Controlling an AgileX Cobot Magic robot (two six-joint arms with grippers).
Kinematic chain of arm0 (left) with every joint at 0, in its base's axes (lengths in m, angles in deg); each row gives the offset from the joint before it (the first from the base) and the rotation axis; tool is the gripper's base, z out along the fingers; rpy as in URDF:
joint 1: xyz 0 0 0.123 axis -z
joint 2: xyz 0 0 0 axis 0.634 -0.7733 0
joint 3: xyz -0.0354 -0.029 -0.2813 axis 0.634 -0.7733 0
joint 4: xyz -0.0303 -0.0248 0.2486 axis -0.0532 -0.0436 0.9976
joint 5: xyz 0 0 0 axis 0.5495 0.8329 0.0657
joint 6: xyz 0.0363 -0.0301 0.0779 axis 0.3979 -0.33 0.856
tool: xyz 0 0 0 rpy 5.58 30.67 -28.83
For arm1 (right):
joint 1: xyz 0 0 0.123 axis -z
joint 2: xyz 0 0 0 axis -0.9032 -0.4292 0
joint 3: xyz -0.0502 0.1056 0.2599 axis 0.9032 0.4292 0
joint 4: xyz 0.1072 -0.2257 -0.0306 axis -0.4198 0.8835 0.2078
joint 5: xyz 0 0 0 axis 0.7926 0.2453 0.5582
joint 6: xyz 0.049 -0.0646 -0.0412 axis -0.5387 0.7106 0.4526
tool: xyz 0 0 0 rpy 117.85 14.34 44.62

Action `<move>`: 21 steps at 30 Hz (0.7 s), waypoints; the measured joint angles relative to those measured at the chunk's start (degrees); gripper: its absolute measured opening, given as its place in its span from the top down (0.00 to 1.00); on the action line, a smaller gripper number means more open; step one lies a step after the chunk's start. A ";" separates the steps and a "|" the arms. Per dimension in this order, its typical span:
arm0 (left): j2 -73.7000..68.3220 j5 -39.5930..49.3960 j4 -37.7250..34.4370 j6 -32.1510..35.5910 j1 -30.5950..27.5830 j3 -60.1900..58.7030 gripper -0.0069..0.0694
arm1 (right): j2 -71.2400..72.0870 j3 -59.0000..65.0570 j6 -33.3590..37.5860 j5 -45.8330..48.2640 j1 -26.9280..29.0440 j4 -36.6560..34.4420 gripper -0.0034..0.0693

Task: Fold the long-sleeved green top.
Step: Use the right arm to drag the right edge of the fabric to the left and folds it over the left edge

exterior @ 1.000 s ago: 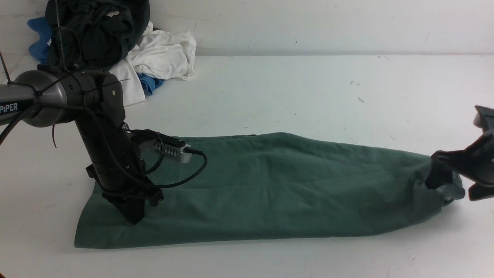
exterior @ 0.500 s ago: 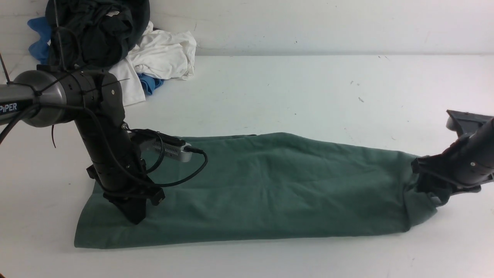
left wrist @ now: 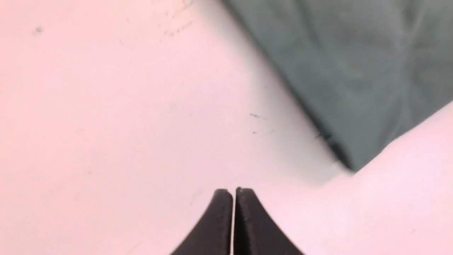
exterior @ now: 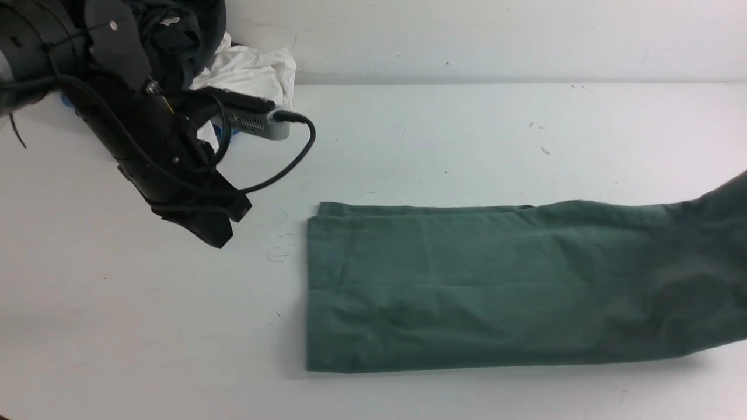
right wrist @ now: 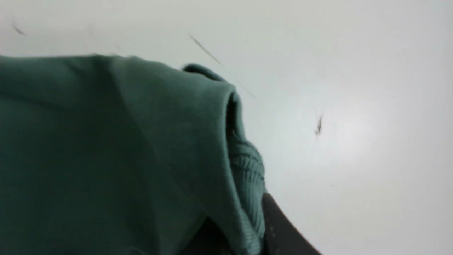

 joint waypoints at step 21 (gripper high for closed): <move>2.18 1.05 -0.12 0.00 0.00 0.04 0.92 | -28.90 -20.72 9.39 -5.84 -40.98 -29.83 0.84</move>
